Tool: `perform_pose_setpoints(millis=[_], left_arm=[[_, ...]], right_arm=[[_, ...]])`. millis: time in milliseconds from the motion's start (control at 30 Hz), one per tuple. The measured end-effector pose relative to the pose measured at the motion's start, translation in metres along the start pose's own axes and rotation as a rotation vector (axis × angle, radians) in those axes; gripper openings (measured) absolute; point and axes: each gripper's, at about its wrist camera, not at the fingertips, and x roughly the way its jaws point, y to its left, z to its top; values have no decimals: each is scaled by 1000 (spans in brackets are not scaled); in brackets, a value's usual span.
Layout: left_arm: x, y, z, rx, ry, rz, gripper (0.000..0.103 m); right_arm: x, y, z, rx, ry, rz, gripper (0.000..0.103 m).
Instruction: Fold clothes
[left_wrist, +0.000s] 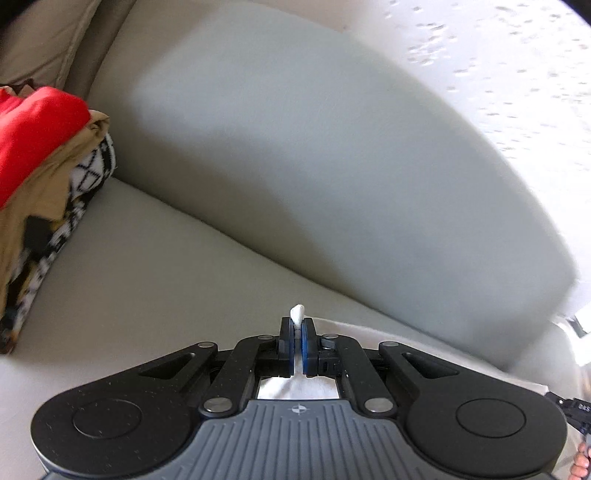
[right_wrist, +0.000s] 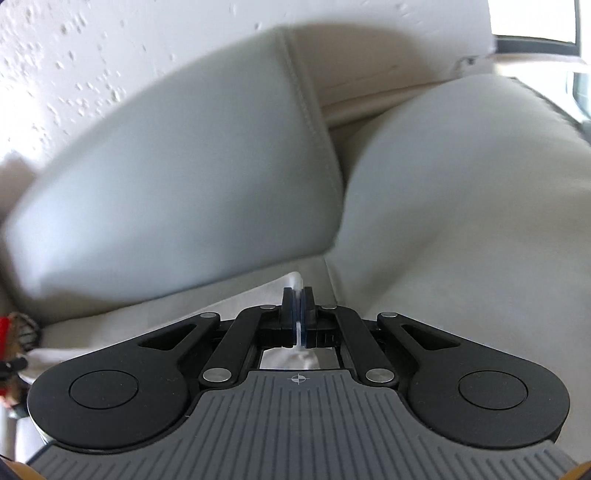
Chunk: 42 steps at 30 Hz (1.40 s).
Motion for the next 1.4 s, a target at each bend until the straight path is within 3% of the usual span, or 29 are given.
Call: perform_pose_setpoints(millis=[100, 200, 300, 333, 433, 533, 567, 733, 1000, 1067, 1133, 1233, 1333, 1400], left_arm=[[-41, 0, -25, -5, 1, -40, 3], [-61, 9, -44, -108, 57, 0, 3], [-82, 19, -80, -89, 139, 145, 3], [-88, 14, -93, -33, 141, 184, 3], [-115, -10, -135, 189, 56, 150, 3], [-137, -32, -174, 283, 36, 220, 3], [-144, -35, -186, 271, 32, 255, 3], [-166, -36, -225, 236, -20, 343, 3], [-142, -18, -242, 250, 92, 459, 7], [-150, -23, -253, 256, 99, 505, 14], [-154, -20, -256, 262, 92, 560, 22], [-182, -23, -258, 251, 6, 566, 30], [-213, -38, -269, 240, -74, 444, 35], [-221, -51, -276, 239, -91, 311, 35]], right_arm=[[-50, -20, -22, 111, 17, 55, 1], [-82, -36, -49, 170, 86, 74, 1], [-98, -42, -91, 124, 142, 45, 1], [-98, -44, -101, 102, 156, 23, 1], [-124, -59, -129, 138, 103, 20, 1], [-154, -69, -156, 170, 61, 27, 1], [-162, -69, -164, 173, 59, 30, 1], [-174, -77, -170, 161, 61, 25, 1], [-185, -85, -196, 124, 107, -39, 1], [-180, -85, -201, 102, 129, -61, 4], [-183, -81, -200, 78, 122, -107, 19], [-210, -73, -201, 51, 72, -63, 37], [-227, -65, -204, 71, 56, 75, 37], [-226, -52, -204, 62, 85, 151, 37]])
